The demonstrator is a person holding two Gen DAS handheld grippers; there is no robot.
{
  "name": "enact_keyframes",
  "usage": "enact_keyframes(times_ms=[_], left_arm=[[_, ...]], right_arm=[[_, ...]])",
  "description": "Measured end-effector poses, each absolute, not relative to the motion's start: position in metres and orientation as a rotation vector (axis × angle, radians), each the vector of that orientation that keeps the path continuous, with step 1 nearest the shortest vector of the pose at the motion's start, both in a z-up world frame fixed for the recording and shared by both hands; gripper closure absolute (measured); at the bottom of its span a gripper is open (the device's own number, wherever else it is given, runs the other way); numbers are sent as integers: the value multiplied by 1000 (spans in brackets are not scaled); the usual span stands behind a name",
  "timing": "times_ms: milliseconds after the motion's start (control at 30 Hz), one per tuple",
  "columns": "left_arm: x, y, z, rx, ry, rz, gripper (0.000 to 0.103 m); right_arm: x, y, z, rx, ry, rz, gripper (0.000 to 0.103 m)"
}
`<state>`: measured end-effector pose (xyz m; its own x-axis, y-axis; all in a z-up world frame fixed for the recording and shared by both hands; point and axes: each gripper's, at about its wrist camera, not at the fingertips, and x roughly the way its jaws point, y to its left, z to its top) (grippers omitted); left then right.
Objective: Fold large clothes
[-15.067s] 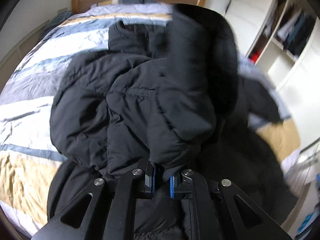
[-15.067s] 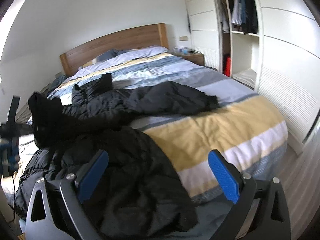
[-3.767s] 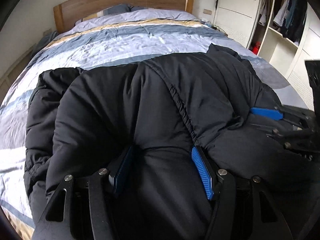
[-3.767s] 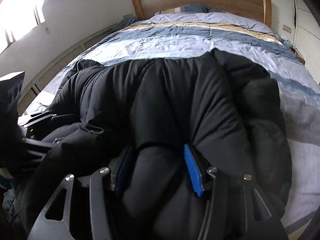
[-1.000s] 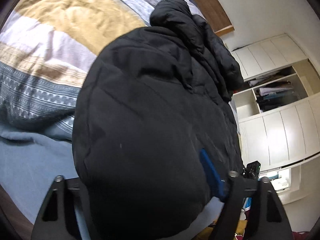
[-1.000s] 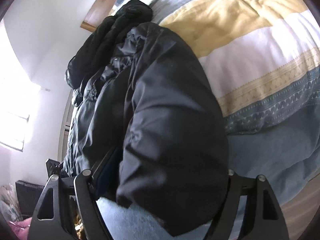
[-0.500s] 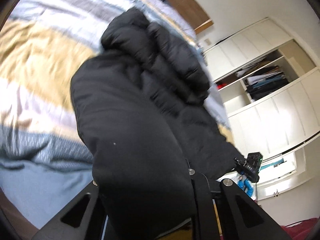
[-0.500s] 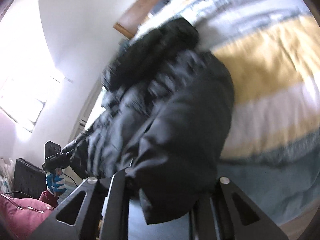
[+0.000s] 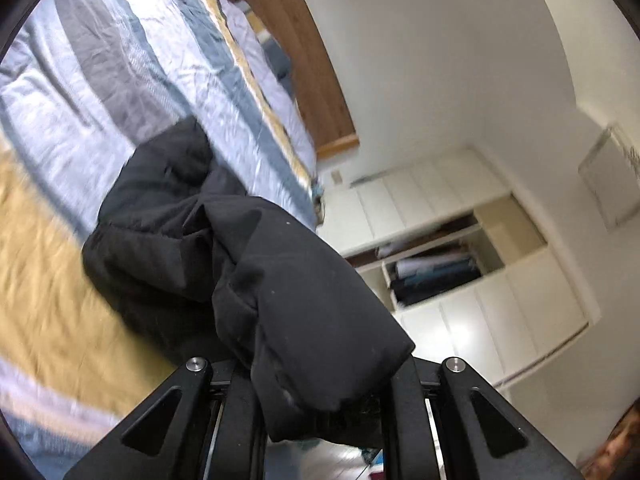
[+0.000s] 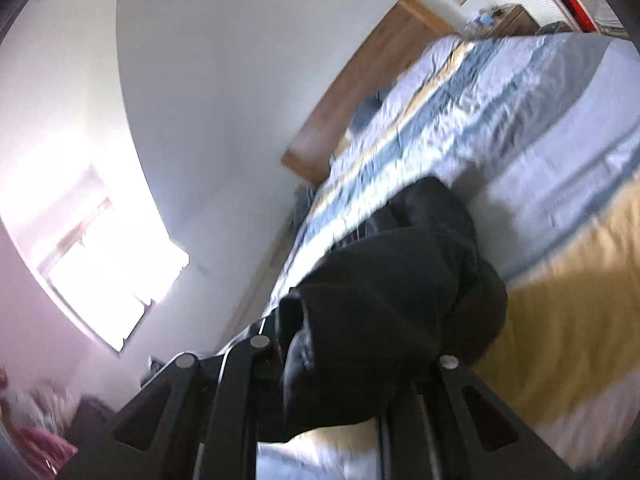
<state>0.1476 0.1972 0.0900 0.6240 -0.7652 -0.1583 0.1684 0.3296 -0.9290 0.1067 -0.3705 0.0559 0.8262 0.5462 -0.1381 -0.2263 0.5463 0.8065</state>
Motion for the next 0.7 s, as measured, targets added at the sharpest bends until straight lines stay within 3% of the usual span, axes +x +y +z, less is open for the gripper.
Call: enact_keyframes(times_ms=[367,700], left_arm=[[327,188,104,-1016,702,-501,89],[489,179,9,-918,898,-282,85]], right_arm=[[305,-353,101,777,450,200,89],[482,-334,28,668,677,8,89]])
